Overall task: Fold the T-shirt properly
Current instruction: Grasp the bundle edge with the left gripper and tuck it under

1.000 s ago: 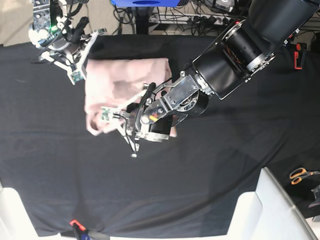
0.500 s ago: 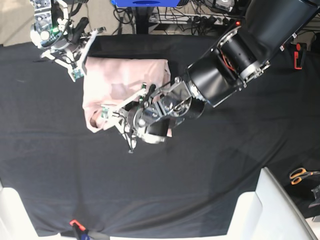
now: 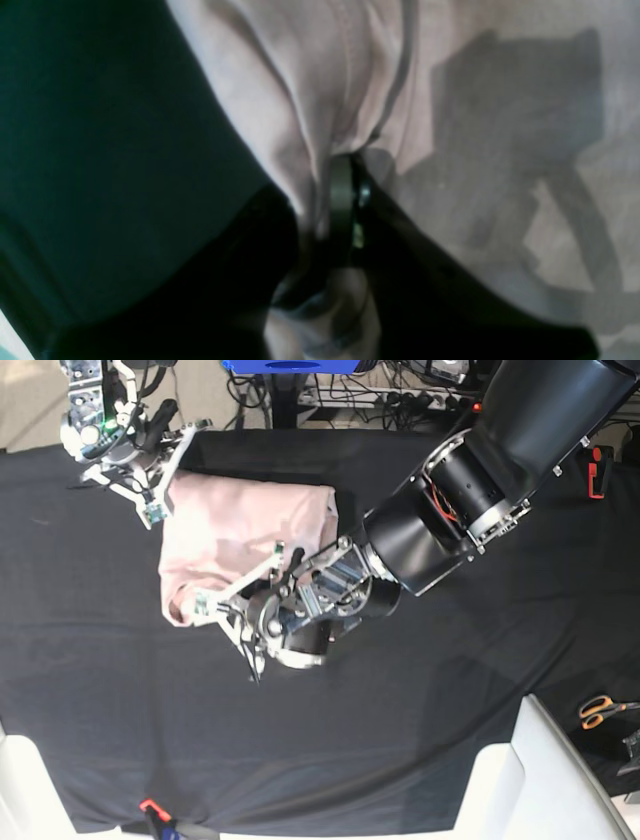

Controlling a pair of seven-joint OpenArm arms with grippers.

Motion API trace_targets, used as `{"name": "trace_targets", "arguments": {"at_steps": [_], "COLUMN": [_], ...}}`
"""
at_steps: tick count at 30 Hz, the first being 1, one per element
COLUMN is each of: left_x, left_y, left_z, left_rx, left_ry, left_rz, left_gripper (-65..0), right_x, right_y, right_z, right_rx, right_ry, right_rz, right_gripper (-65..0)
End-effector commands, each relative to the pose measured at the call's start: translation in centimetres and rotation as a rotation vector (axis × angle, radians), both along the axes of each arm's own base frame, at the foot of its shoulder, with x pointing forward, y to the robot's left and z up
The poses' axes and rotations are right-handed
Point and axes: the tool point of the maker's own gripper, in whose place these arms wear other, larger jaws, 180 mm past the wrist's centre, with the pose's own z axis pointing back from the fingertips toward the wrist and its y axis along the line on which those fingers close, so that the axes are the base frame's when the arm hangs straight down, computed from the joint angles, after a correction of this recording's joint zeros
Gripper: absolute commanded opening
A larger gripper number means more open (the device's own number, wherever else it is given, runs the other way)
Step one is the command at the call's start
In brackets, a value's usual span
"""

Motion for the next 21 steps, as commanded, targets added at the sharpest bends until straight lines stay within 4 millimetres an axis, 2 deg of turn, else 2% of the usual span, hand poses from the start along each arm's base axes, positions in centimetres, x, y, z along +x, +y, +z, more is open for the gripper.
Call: {"name": "trace_targets", "arguments": {"at_steps": [1, 13, 20, 21], "left_x": [1.6, 1.8, 3.0, 3.3], "left_y": [-0.1, 1.1, 2.4, 2.6], "left_z": [1.4, 0.9, 1.3, 1.4], "left_rx": [-0.018, 0.025, 0.110, 0.115], "left_ry": [-0.038, -0.041, -0.078, -0.085], "left_rz": [0.008, 0.027, 0.051, 0.054], "left_gripper": [-65.0, -65.0, -65.0, -57.1], "right_x": [0.6, 0.6, 0.7, 0.7], "right_y": [-0.1, -0.1, 0.0, 0.0], "right_z": [0.5, 0.5, 0.6, 0.6], "right_rx": [0.002, 0.003, 0.004, 0.004], "right_ry": [-0.025, -0.027, -0.028, -0.028], "right_rz": [-0.004, -0.005, -0.006, -0.006], "right_gripper": [-65.0, -65.0, -65.0, -65.0]}}
